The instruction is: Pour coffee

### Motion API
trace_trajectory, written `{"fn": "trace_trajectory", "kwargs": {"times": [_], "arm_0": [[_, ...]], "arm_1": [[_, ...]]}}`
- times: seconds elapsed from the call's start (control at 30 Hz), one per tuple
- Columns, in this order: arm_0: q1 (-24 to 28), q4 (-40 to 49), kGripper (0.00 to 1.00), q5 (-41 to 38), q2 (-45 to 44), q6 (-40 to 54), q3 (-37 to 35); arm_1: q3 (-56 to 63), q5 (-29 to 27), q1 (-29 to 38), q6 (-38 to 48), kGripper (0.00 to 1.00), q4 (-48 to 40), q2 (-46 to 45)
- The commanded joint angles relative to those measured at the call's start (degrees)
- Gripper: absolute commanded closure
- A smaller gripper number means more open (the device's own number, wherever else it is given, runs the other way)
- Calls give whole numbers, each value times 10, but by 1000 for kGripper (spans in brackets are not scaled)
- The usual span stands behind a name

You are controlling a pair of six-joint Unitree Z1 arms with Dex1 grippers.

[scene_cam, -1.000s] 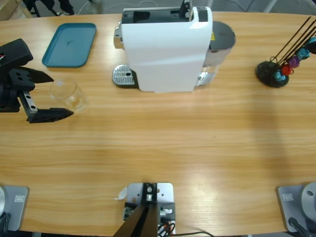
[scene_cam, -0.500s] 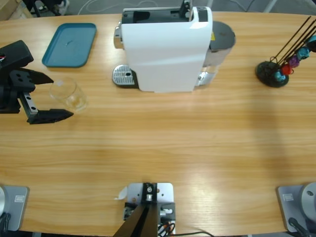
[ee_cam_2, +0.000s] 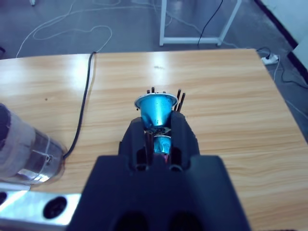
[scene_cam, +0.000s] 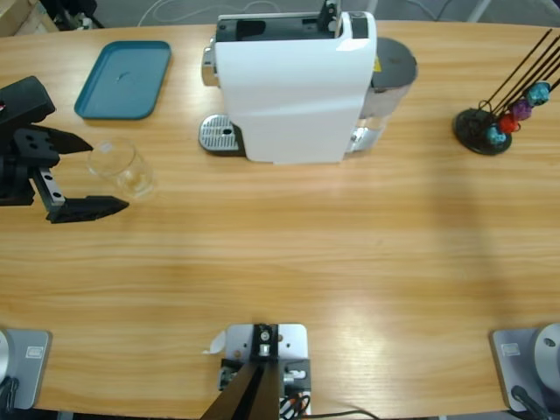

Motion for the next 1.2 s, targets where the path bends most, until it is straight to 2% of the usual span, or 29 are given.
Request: {"fn": "trace_trajectory", "kwargs": {"times": [0.03,0.13,0.2,0.3,0.53,0.67,0.83,0.97,1.07,1.2], "arm_0": [[-3,-3,4,-3,-35,-1,21],[-3,14,4,3,-61,12,27],[-3,36,4,15,-81,44,26],[-3,55,4,26,-107,56,25],[-3,55,4,34,-129,43,31],[-3,56,4,37,-145,41,37],[-3,55,4,37,-140,36,43],[-3,52,4,37,-127,24,50],[-3,47,4,40,-118,22,52],[-2,43,4,41,-114,22,52]], "arm_1": [[-20,174,108,-85,1000,38,-38],[-59,214,194,-202,1000,67,-8],[-118,246,230,-257,1000,121,16],[-211,265,289,-277,1000,179,66],[-359,310,370,-337,1000,221,213],[-429,313,378,-341,1000,223,310],[-495,323,377,-348,1000,225,384],[-520,288,371,-364,1000,224,414],[-529,268,343,-382,1000,228,420],[-527,271,301,-400,1000,235,429]]}}
